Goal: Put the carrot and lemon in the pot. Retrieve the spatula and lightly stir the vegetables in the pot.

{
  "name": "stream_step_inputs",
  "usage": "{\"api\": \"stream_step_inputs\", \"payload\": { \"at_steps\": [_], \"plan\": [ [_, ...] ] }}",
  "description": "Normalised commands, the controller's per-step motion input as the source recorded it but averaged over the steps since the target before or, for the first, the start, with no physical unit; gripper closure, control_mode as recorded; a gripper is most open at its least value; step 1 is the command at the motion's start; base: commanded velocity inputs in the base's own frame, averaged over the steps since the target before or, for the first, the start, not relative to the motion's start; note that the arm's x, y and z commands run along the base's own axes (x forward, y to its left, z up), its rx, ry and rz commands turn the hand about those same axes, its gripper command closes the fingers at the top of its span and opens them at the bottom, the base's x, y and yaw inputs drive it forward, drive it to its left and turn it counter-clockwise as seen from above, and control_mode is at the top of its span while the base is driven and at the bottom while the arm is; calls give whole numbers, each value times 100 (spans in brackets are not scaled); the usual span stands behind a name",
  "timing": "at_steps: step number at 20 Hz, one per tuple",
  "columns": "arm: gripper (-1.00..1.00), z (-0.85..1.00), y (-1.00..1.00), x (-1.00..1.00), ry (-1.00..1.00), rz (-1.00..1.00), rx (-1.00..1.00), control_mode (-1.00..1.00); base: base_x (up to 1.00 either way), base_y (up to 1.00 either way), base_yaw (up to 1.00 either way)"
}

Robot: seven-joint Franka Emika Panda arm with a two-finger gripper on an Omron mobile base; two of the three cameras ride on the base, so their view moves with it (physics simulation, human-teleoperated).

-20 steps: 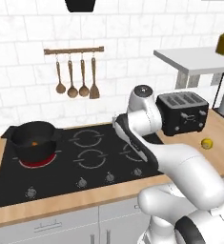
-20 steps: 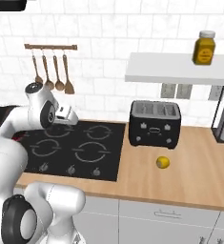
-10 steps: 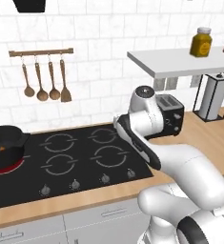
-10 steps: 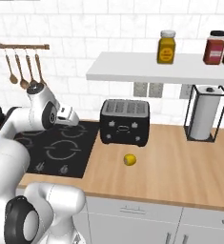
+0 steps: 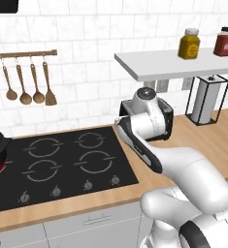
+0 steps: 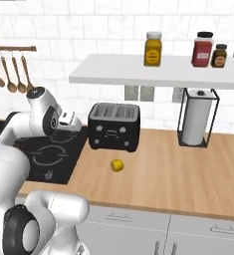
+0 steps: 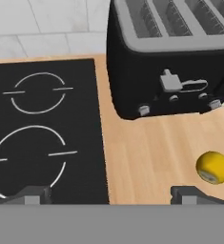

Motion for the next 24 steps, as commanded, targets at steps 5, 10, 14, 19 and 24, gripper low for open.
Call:
{"api": "stream_step_inputs", "payload": {
  "at_steps": [5, 10, 14, 19, 24],
  "plan": [
    [-100, -1, -11, 0, 0, -1, 4, -100, 0, -22, -1],
    [-100, -32, -37, 0, 0, -9, 12, -100, 0, 0, 0],
    [-100, -39, -54, 4, 5, -16, 14, -100, 0, 0, 0],
    [-100, -27, -51, 0, 5, -13, 9, -100, 0, 0, 0],
    [-100, -18, -69, 0, 4, -6, 6, -100, 0, 0, 0]
  ]
}}
